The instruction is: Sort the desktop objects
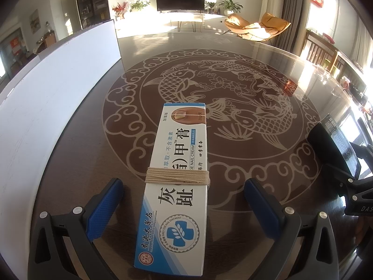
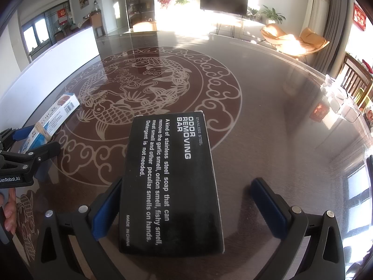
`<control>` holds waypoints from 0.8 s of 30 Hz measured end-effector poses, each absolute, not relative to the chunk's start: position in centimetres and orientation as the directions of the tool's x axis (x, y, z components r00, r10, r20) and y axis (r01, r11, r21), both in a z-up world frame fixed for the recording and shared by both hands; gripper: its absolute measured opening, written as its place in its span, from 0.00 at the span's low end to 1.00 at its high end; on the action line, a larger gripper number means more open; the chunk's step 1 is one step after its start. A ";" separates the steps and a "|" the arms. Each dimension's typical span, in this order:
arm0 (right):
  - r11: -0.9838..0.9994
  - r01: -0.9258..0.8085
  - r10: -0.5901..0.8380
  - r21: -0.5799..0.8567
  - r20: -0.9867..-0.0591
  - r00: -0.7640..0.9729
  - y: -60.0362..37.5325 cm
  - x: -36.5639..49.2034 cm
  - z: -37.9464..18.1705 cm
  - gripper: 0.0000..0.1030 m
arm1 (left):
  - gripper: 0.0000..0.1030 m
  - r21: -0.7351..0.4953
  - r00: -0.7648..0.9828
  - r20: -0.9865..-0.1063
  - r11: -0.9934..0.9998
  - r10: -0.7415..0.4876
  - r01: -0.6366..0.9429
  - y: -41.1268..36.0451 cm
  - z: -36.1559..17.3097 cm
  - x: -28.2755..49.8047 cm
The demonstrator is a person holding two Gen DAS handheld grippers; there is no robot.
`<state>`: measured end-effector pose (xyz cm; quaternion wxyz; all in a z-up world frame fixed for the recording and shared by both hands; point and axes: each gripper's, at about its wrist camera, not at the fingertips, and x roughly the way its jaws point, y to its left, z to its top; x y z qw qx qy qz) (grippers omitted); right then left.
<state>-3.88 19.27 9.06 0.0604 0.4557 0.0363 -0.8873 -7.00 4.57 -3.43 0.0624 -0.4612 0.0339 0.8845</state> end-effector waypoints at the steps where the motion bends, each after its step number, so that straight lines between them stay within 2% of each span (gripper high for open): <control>1: -0.990 0.140 -0.074 -0.009 -0.813 -0.577 19.3 -3.9 9.1 1.00 | 1.00 0.002 -0.567 -0.820 -0.990 0.079 -0.142 4.6 -3.4 -7.0; 24: -0.990 0.141 -0.074 -0.010 -0.813 -0.577 19.3 -3.9 9.1 1.00 | 1.00 -0.004 -0.566 -0.820 -0.989 0.087 -0.146 4.4 -3.5 -7.1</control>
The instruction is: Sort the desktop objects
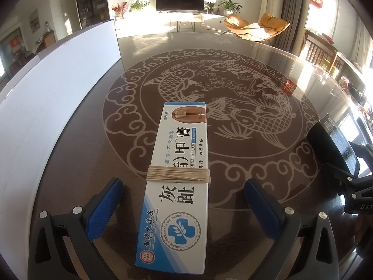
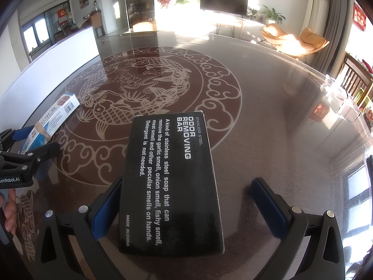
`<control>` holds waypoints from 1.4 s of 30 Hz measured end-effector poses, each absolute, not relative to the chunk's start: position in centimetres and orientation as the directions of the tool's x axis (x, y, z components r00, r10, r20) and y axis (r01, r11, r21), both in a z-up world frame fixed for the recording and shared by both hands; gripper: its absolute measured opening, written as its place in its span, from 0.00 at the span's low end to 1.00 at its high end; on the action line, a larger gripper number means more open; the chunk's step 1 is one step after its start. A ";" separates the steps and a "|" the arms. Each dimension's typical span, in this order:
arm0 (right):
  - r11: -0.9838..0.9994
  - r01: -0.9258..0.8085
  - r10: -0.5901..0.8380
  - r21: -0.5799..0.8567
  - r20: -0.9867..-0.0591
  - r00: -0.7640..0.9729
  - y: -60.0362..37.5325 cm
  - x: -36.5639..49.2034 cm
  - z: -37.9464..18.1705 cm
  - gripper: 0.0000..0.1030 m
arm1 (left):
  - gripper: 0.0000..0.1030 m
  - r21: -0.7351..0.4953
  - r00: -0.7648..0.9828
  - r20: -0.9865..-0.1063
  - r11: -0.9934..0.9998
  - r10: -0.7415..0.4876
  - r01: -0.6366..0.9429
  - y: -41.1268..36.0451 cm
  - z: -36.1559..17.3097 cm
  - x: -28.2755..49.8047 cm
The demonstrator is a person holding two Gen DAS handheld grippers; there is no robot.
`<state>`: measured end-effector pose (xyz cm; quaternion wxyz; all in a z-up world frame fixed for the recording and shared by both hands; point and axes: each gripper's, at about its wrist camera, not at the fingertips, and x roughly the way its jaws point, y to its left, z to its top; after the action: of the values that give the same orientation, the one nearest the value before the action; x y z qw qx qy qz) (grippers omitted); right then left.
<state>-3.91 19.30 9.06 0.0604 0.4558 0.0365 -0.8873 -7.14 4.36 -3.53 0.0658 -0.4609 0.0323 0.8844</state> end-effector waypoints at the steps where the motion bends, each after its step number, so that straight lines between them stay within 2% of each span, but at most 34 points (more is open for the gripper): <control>1: -0.990 0.141 -0.074 -0.010 -0.813 -0.577 19.3 -3.9 9.1 1.00 | 1.00 -0.002 -0.566 -0.820 -0.989 0.086 -0.147 4.4 -3.5 -7.1; 42: -0.990 0.141 -0.074 -0.010 -0.813 -0.577 19.4 -4.0 9.1 1.00 | 1.00 0.000 -0.569 -0.819 -0.990 0.079 -0.139 4.5 -3.5 -7.3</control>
<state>-3.97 19.44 9.05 0.0604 0.4557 0.0368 -0.8873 -7.26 4.48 -3.54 0.0617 -0.4603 0.0323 0.8850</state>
